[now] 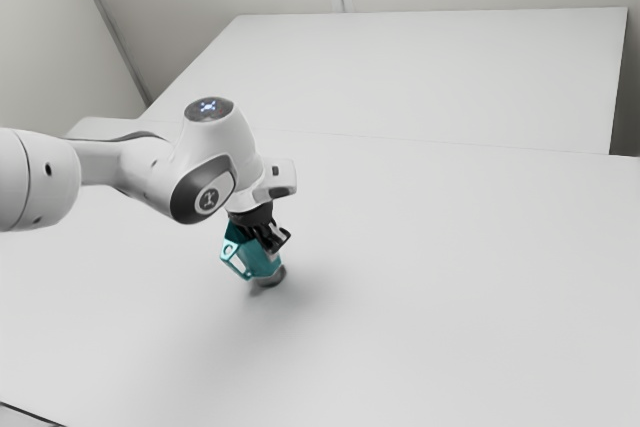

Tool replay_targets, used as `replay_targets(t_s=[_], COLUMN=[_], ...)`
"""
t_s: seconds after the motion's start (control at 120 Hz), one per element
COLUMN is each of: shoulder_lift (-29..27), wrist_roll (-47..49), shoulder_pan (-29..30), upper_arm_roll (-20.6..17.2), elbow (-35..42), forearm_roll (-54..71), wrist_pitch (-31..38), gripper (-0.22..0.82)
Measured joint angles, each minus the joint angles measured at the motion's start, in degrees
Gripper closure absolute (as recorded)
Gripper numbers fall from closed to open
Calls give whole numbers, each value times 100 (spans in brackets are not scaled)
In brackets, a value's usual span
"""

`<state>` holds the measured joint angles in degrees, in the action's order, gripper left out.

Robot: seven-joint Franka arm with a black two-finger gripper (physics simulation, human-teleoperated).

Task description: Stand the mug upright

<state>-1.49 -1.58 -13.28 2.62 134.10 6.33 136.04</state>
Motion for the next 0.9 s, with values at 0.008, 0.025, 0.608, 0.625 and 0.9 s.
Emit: replay_targets(t_s=[0.008, 0.025, 0.608, 0.625, 0.9], shoulder_lift=[1, 6, -2, -13, -129], wrist_roll=[4, 11, 187, 190, 221], shoulder_pan=[2, 5, 93, 93, 39], upper_arm_roll=[0, 0, 2, 2, -5], elbow=[4, 11, 84, 80, -109], forearm_roll=[0, 1, -29, -35, -100], wrist_pitch=[6, 17, 201, 202, 172], gripper=[75, 75, 60, 59, 25])
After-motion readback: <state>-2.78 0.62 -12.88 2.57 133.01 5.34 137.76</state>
